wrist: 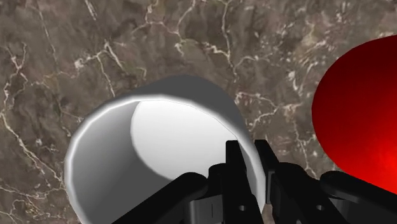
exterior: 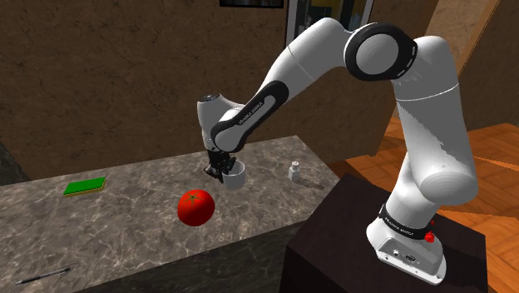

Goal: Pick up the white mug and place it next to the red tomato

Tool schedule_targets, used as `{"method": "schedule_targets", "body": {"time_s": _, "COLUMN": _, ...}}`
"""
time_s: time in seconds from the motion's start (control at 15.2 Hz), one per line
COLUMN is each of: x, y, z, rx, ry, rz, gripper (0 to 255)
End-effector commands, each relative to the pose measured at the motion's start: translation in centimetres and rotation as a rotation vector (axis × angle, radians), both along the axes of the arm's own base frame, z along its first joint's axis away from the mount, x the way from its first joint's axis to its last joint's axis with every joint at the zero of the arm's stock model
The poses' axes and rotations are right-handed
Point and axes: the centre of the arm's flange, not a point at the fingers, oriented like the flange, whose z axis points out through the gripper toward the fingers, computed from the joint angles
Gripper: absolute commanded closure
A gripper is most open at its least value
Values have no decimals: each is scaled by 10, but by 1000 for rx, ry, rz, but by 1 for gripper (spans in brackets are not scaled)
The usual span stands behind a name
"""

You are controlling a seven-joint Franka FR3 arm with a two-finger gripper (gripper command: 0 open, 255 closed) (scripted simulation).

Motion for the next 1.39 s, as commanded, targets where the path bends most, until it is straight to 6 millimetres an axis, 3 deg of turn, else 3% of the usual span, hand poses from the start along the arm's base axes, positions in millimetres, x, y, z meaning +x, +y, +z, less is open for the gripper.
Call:
{"method": "schedule_targets", "body": {"time_s": 0.0, "x": 0, "y": 0, "z": -10, "rx": 0, "ry": -1, "rz": 0, "gripper": 255}}
{"method": "schedule_targets", "body": {"time_s": 0.59, "x": 0, "y": 0, "z": -58, "rx": 0, "ry": -1, "rz": 0, "gripper": 255}}
{"method": "schedule_targets", "body": {"time_s": 1.12, "x": 0, "y": 0, "z": -58, "rx": 0, "ry": -1, "rz": 0, "gripper": 255}}
{"method": "schedule_targets", "body": {"time_s": 1.19, "x": 0, "y": 0, "z": -58, "rx": 0, "ry": -1, "rz": 0, "gripper": 0}}
{"method": "schedule_targets", "body": {"time_s": 1.32, "x": 0, "y": 0, "z": -58, "rx": 0, "ry": -1, "rz": 0, "gripper": 0}}
